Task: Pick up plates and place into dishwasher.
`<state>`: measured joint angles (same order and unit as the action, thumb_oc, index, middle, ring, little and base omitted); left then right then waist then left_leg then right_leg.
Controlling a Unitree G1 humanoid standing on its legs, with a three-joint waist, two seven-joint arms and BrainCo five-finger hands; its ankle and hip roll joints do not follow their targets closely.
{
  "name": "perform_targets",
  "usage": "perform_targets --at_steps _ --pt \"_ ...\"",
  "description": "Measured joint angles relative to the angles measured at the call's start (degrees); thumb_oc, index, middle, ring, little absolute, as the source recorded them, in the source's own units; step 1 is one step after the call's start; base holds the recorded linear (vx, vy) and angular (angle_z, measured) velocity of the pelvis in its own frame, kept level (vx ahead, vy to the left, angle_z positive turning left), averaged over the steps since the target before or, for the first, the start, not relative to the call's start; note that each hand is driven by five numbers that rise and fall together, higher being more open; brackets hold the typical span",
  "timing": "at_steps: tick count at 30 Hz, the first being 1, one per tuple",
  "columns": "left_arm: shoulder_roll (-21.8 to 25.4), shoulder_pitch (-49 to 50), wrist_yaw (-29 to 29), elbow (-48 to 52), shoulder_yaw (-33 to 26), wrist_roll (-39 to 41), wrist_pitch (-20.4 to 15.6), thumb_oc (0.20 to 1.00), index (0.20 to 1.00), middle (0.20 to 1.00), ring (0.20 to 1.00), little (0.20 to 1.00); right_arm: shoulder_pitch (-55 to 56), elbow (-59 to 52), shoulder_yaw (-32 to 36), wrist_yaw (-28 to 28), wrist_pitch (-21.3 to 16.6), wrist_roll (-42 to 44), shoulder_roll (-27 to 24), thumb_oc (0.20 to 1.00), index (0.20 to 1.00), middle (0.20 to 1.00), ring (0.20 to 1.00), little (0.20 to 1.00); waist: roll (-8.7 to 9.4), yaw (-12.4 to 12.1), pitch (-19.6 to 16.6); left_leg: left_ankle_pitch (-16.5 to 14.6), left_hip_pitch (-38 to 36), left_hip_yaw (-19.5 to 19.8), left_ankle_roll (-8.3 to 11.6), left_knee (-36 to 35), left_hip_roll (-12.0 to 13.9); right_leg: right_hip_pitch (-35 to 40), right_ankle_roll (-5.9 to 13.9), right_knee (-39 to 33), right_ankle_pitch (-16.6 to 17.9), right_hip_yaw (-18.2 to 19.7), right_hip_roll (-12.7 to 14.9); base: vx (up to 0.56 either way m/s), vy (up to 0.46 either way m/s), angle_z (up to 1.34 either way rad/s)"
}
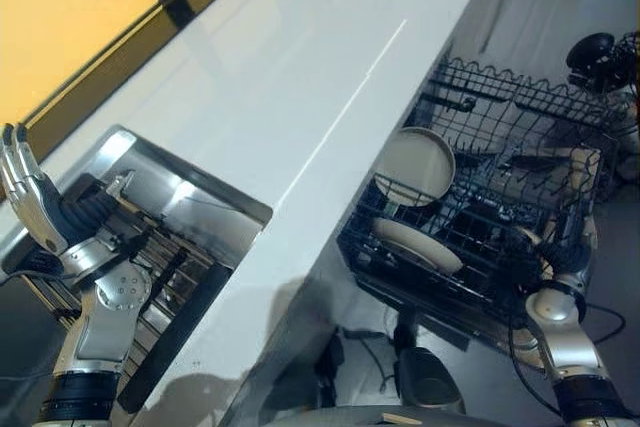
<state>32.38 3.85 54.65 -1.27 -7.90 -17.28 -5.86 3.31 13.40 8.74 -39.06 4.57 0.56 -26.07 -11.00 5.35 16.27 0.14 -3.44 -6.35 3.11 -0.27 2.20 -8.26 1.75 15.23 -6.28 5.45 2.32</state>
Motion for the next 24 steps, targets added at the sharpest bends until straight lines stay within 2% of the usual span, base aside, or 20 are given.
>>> perform_targets --at_steps 2,7,10,14,17,21,24 --pt "-1.5 1.1 -0.3 -0.1 0.0 0.0 -0.3 1.000 1.000 1.000 1.000 1.000 1.7 0.0 0.6 -0.6 0.0 0.0 -0.7 1.000 1.000 1.000 1.000 1.000 -1.38 0.9 -0.8 -0.1 -0.1 -0.1 -0.02 0.4 -0.4 -0.9 0.03 1.7 -0.7 0.8 0.1 0.02 0.138 -0.17" --pt "-3.4 2.3 -0.6 -0.3 0.3 0.0 -1.2 1.000 1.000 1.000 1.000 1.000 4.5 0.0 2.0 -2.6 0.0 0.0 -1.8 1.000 1.000 1.000 1.000 1.000 -2.30 2.0 -0.8 -1.0 -0.8 -2.2 -0.34 1.5 -1.2 -2.8 0.14 5.7 -1.7 1.8 0.8 -0.02 0.136 -0.25" --pt "-3.4 2.4 -0.6 -0.3 0.5 0.0 -1.2 1.000 1.000 1.000 1.000 1.000 4.7 0.0 2.1 -4.0 -0.2 0.0 -2.8 1.000 1.000 1.000 1.000 1.000 -2.89 2.0 0.6 -1.3 -0.5 -2.7 -0.45 1.8 -2.1 -5.1 0.50 8.0 -1.7 1.7 2.0 -0.08 0.122 -0.37" --pt "-3.7 2.2 -0.5 -0.2 2.6 0.1 -1.1 1.000 1.000 1.000 1.000 1.000 4.7 0.0 2.2 -8.1 -0.3 0.0 -3.6 1.000 1.000 1.000 1.000 1.000 -4.84 3.9 1.8 -1.1 2.2 -2.8 -0.97 2.6 -3.2 -8.2 1.06 9.2 -1.4 1.8 3.1 -0.08 0.106 -0.12" --pt "-4.2 1.6 -0.3 -0.3 3.0 0.2 -1.1 1.000 1.000 1.000 1.000 1.000 4.6 0.0 2.4 -10.9 -0.4 0.0 -3.7 1.000 1.000 1.000 1.000 1.000 -5.37 5.0 3.3 -1.1 2.8 -2.9 -1.05 2.7 -3.6 -9.5 1.16 10.1 -1.5 2.1 3.4 -0.03 0.120 -0.08" --pt "-4.3 0.5 0.8 -0.2 4.2 0.6 -1.0 1.000 1.000 1.000 1.000 1.000 3.5 0.0 3.6 -9.3 -1.0 0.1 -4.0 1.000 1.000 1.000 1.000 1.000 -6.01 5.0 5.0 -1.1 3.2 -3.0 -1.21 3.0 -4.4 -10.8 1.28 11.2 -1.6 2.5 3.8 -0.01 0.095 -0.09" --pt "-4.4 -0.1 0.9 -0.2 5.3 0.6 -0.6 1.000 1.000 1.000 1.000 1.000 1.8 0.0 3.9 -3.6 -1.7 1.3 -5.1 1.000 1.000 1.000 1.000 1.000 -6.18 4.9 5.5 -1.2 4.9 -3.1 -1.37 3.7 -4.8 -12.9 1.39 12.5 -1.7 3.0 4.2 -0.01 0.030 -0.06"
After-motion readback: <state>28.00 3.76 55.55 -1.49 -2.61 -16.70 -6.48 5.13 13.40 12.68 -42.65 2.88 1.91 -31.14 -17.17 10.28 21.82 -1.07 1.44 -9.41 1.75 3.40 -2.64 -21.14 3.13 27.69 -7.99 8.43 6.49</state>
